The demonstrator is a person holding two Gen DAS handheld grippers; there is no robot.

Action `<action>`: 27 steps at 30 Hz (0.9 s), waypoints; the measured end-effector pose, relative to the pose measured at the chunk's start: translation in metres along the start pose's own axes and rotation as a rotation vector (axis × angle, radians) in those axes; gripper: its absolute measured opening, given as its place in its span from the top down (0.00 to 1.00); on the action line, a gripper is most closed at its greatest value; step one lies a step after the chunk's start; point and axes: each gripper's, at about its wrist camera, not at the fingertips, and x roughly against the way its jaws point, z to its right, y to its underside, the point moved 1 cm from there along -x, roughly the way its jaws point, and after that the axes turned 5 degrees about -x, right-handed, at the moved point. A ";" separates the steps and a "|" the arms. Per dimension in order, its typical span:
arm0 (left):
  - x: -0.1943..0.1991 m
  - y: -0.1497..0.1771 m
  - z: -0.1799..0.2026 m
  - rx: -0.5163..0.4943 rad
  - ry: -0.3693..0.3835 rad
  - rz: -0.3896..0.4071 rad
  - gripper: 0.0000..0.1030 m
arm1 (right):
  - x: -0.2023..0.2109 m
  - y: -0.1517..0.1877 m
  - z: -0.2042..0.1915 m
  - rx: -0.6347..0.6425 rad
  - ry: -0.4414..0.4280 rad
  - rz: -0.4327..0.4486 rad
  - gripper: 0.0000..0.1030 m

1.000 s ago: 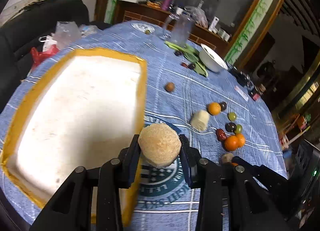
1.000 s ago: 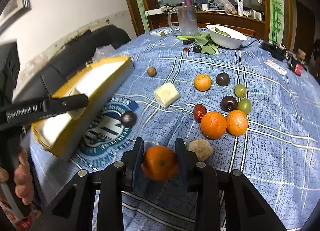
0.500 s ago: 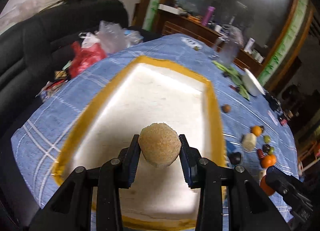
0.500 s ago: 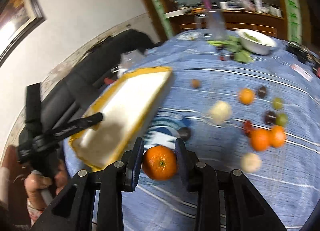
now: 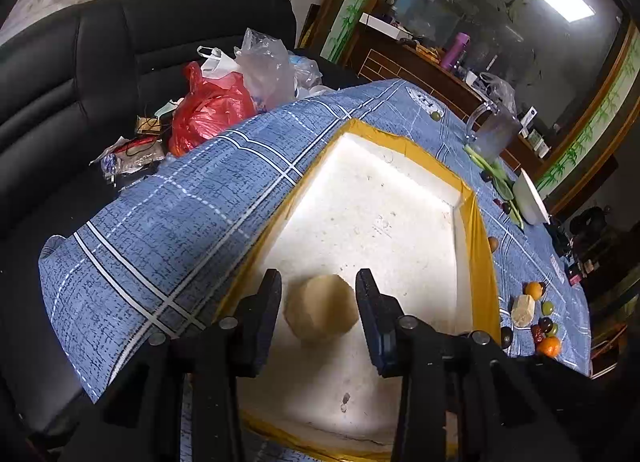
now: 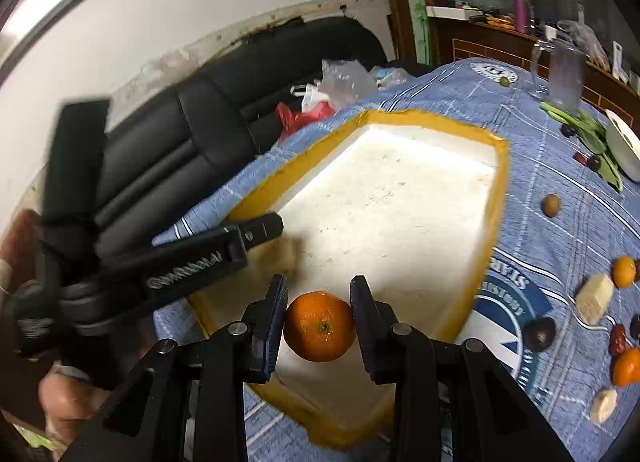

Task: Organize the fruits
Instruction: 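Carry the bun into the foam tray and open the left tool while the right tool drops the tangerine there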

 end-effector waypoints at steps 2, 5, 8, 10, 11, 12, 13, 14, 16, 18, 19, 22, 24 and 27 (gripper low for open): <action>0.003 -0.001 -0.003 0.009 0.008 0.010 0.57 | -0.008 0.002 -0.003 0.016 0.015 -0.012 0.65; 0.007 -0.003 -0.009 0.037 0.040 0.024 0.52 | -0.019 0.005 -0.007 0.034 0.031 -0.024 0.65; 0.011 -0.004 -0.013 0.065 0.079 0.035 0.47 | -0.021 0.004 -0.009 0.044 0.048 -0.014 0.63; 0.015 -0.005 -0.014 0.072 0.086 0.045 0.41 | -0.021 0.003 -0.007 0.043 0.053 -0.004 0.51; 0.017 -0.004 -0.013 0.074 0.087 0.051 0.38 | -0.018 0.002 -0.006 0.039 0.053 0.005 0.42; 0.018 -0.005 -0.012 0.074 0.085 0.056 0.36 | -0.015 0.002 -0.006 0.035 0.054 0.017 0.39; 0.020 -0.004 -0.011 0.074 0.082 0.062 0.33 | -0.012 0.001 -0.005 0.032 0.058 0.029 0.39; 0.021 -0.004 -0.011 0.074 0.080 0.065 0.32 | -0.010 0.000 -0.004 0.030 0.062 0.036 0.39; 0.023 -0.004 -0.009 0.076 0.082 0.066 0.31 | -0.004 0.000 -0.001 0.021 0.068 0.050 0.39; 0.025 -0.003 -0.006 0.077 0.087 0.061 0.31 | 0.003 0.000 0.003 0.007 0.073 0.063 0.39; 0.026 -0.003 -0.004 0.075 0.086 0.060 0.31 | 0.010 0.002 0.006 -0.003 0.077 0.071 0.39; 0.029 -0.002 0.008 0.048 0.076 0.056 0.31 | 0.029 0.009 0.013 -0.016 0.090 0.099 0.38; 0.033 0.001 0.017 0.021 0.077 0.058 0.31 | 0.042 0.015 0.022 -0.030 0.103 0.123 0.36; 0.038 0.006 0.034 -0.023 0.081 0.056 0.31 | 0.059 0.023 0.038 -0.065 0.111 0.142 0.36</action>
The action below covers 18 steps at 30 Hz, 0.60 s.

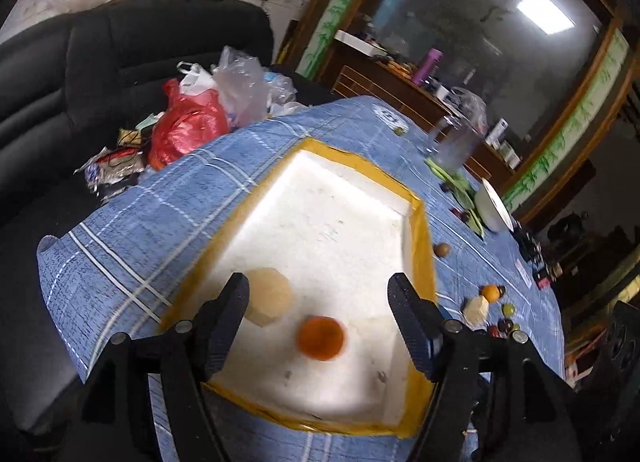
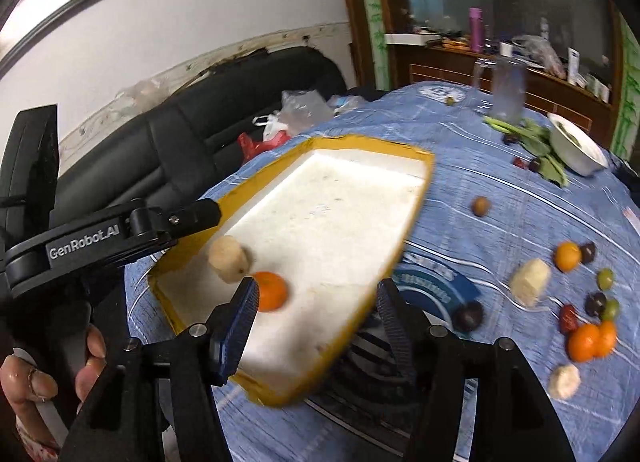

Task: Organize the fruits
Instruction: 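Carry the bun into the foam tray and open the left tool while the right tool drops the tangerine there, then grasp the cream cake cube with the left tool while the right tool grasps an orange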

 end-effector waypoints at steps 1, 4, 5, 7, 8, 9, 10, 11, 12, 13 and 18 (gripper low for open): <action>0.001 0.002 0.008 -0.018 0.004 -0.005 0.31 | 0.006 0.002 0.007 -0.010 0.005 0.004 0.36; 0.002 0.005 0.024 -0.049 0.014 -0.013 0.31 | 0.022 0.008 0.028 -0.034 0.027 0.024 0.36; 0.003 0.006 0.030 -0.061 0.017 -0.015 0.31 | 0.029 0.011 0.036 -0.043 0.039 0.034 0.36; 0.006 0.009 0.042 -0.088 0.024 -0.015 0.31 | 0.045 0.017 0.056 -0.062 0.069 0.054 0.36; 0.007 0.010 0.046 -0.095 0.025 -0.015 0.31 | 0.054 0.020 0.068 -0.074 0.091 0.064 0.36; 0.007 0.012 0.051 -0.103 0.025 -0.015 0.30 | 0.062 0.022 0.078 -0.088 0.112 0.072 0.36; 0.006 0.014 0.057 -0.112 0.026 -0.018 0.29 | 0.070 0.024 0.091 -0.106 0.135 0.080 0.36; 0.005 0.015 0.060 -0.116 0.028 -0.022 0.29 | 0.080 0.027 0.107 -0.132 0.160 0.090 0.36; 0.001 0.017 0.067 -0.126 0.034 -0.034 0.29 | 0.088 0.031 0.123 -0.157 0.185 0.098 0.36; -0.001 0.019 0.072 -0.135 0.040 -0.044 0.29 | 0.097 0.035 0.138 -0.185 0.213 0.105 0.36; -0.017 0.033 0.105 -0.208 0.071 -0.094 0.29 | 0.119 0.052 0.202 -0.319 0.305 0.097 0.36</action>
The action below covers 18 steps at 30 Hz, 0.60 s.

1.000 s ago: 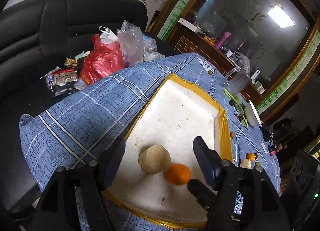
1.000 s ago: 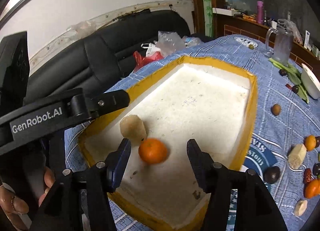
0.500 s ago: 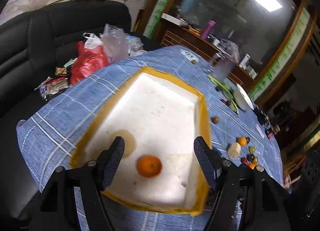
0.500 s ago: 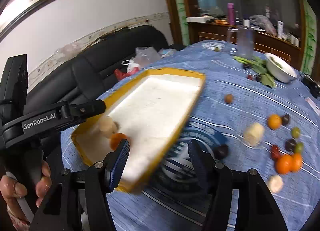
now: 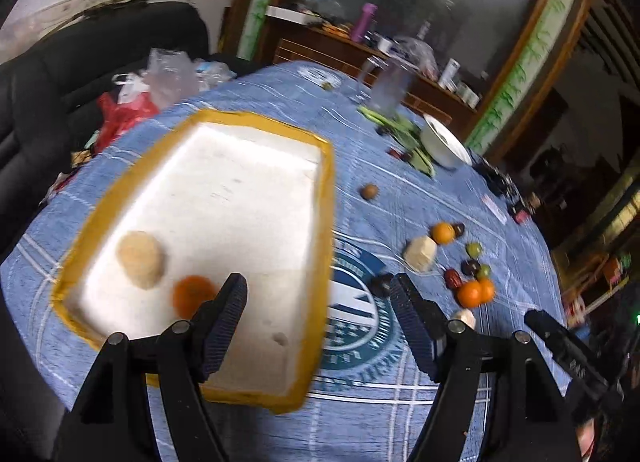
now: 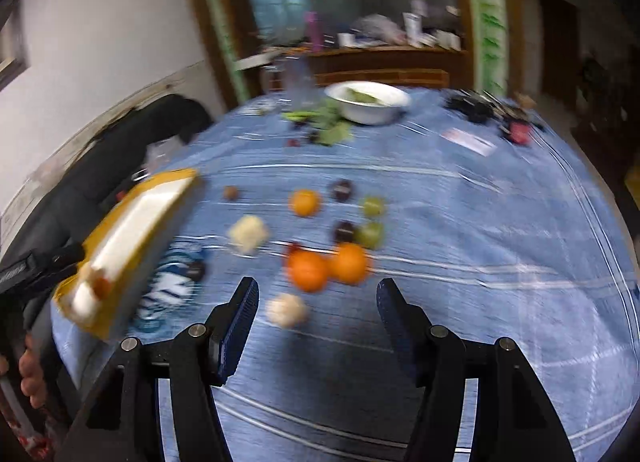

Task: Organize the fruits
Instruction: 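Grasp the cream cake cube with the left tool while the right tool grasps an orange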

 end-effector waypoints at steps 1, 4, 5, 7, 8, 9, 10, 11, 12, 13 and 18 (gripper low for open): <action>-0.003 0.001 0.006 -0.014 0.001 -0.006 0.29 | -0.001 0.000 0.008 -0.016 0.006 -0.006 0.36; -0.013 0.004 0.024 -0.056 0.012 -0.035 0.29 | -0.008 0.001 0.020 -0.032 0.014 -0.028 0.36; -0.018 0.005 0.031 -0.072 0.020 -0.047 0.29 | -0.012 0.002 0.020 -0.031 0.013 -0.040 0.36; -0.023 0.006 0.040 -0.094 0.023 -0.059 0.29 | -0.020 0.003 0.017 -0.026 -0.001 -0.063 0.36; -0.029 0.004 0.048 -0.113 0.019 -0.065 0.29 | -0.025 0.005 0.014 -0.022 -0.013 -0.074 0.36; -0.033 0.003 0.053 -0.126 0.014 -0.068 0.29 | -0.028 0.006 0.011 -0.016 -0.020 -0.080 0.36; -0.035 0.003 0.056 -0.134 0.012 -0.069 0.29 | -0.032 0.006 0.007 -0.007 -0.029 -0.088 0.36; -0.041 0.001 0.061 -0.150 0.009 -0.074 0.29 | -0.035 0.007 0.003 0.002 -0.036 -0.095 0.36; -0.044 0.000 0.065 -0.157 0.009 -0.078 0.29 | -0.038 0.007 -0.001 0.010 -0.040 -0.100 0.36; -0.049 -0.001 0.068 -0.165 0.009 -0.084 0.29 | -0.041 0.007 -0.003 0.015 -0.041 -0.103 0.36; -0.083 -0.007 0.085 -0.192 0.024 -0.133 0.29 | -0.057 -0.001 -0.002 -0.004 -0.018 -0.102 0.36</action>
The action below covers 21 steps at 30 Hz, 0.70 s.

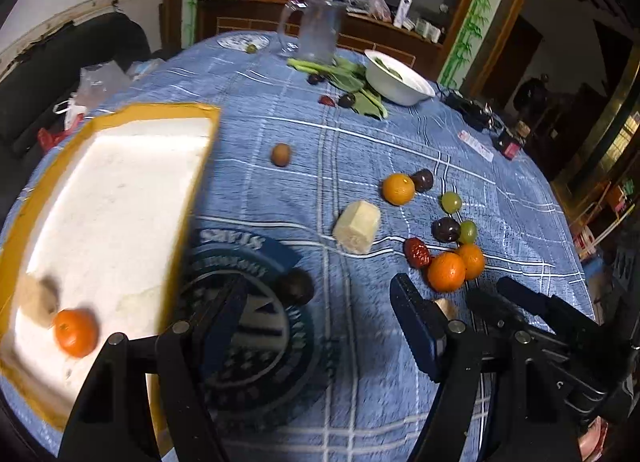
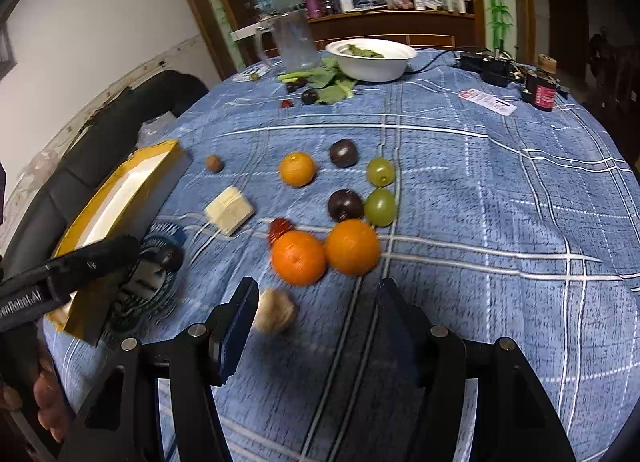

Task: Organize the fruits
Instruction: 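Grasp the cream cake cube with the left tool while the right tool grasps an orange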

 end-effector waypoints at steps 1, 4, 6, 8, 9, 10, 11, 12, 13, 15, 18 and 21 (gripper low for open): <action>-0.004 -0.002 0.002 -0.003 0.003 -0.005 0.29 | -0.002 -0.004 0.003 -0.012 0.005 0.003 0.36; -0.025 -0.009 0.009 -0.020 0.026 -0.018 0.29 | -0.007 -0.013 0.013 -0.065 -0.001 0.019 0.36; -0.037 -0.014 0.012 -0.023 0.029 -0.027 0.29 | -0.011 -0.018 0.019 -0.099 -0.015 0.026 0.36; -0.050 -0.020 0.013 -0.025 0.033 -0.035 0.30 | -0.015 -0.023 0.025 -0.138 -0.043 0.030 0.36; -0.055 -0.022 0.012 -0.024 0.029 -0.042 0.31 | -0.018 -0.025 0.028 -0.154 -0.054 0.030 0.36; -0.062 -0.025 0.012 -0.022 0.032 -0.050 0.32 | -0.021 -0.026 0.030 -0.168 -0.064 0.028 0.37; -0.065 -0.026 0.011 -0.025 0.039 -0.051 0.35 | -0.024 -0.027 0.032 -0.179 -0.072 0.023 0.37; -0.067 -0.027 0.011 -0.031 0.042 -0.051 0.36 | -0.027 -0.027 0.034 -0.188 -0.080 0.016 0.37; -0.070 -0.028 0.012 -0.037 0.042 -0.050 0.37 | -0.029 -0.027 0.035 -0.193 -0.085 0.010 0.37; -0.072 -0.028 0.012 -0.047 0.041 -0.038 0.37 | -0.033 -0.027 0.038 -0.204 -0.098 -0.002 0.37; -0.074 -0.028 0.013 -0.064 0.040 -0.010 0.37 | -0.036 -0.028 0.042 -0.225 -0.120 -0.007 0.37; -0.075 -0.026 0.018 -0.103 0.010 0.018 0.48 | -0.037 -0.028 0.041 -0.214 -0.118 -0.004 0.37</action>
